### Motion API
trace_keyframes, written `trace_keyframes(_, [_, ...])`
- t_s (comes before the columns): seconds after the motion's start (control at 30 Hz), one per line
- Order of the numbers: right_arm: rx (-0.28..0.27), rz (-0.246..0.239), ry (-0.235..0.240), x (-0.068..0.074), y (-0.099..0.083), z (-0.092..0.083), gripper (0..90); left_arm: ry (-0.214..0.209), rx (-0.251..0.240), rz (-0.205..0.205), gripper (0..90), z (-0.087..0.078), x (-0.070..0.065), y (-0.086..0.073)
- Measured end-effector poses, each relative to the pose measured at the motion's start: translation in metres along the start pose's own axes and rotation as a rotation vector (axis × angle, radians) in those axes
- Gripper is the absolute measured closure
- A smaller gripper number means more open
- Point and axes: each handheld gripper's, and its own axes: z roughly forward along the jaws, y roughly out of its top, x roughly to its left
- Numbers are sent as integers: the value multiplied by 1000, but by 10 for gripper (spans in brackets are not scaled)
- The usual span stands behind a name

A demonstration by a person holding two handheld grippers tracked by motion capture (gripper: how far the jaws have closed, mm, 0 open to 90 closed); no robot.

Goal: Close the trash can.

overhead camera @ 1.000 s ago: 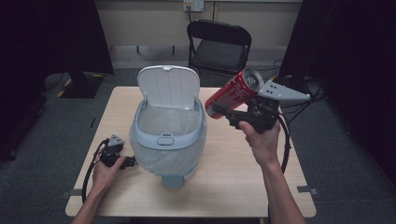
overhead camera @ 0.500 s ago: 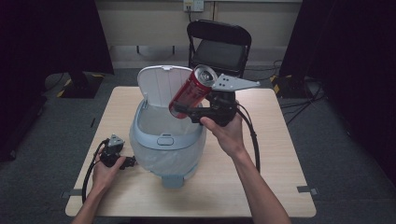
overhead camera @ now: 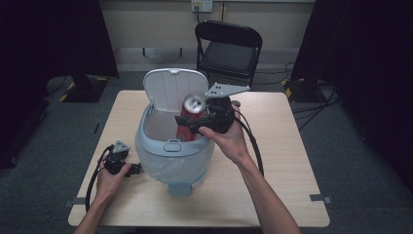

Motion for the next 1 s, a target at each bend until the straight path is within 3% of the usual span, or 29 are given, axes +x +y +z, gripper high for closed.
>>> trace_keyframes(0.13, [-10,8,-10,-4,-3,-7,211,-1,0,-1,101,0,0,0])
trace_keyframes(0.23, [-33,11,-42,-10,-4,-18,343,-1,0,-3,101,0,0,0])
trace_keyframes(0.33, [-43,15,-101,-22,-3,-33,395,-2,0,-3,101,0,0,0])
trace_keyframes(0.6, [-29,26,-224,-51,-2,-50,393,0,0,-1,101,0,0,0])
trace_keyframes(0.67, [-33,48,-271,-64,1,-49,404,-2,0,-2,101,0,0,0])
trace_keyframes(0.8, [-27,68,-318,-82,7,-37,424,0,0,-1,101,0,0,0])
trace_keyframes(0.9, [-51,81,-345,-92,9,-26,373,-1,0,-1,101,0,0,0])
trace_keyframes(1.0, [-71,89,-322,-96,10,-17,344,-1,0,-1,100,0,0,0])
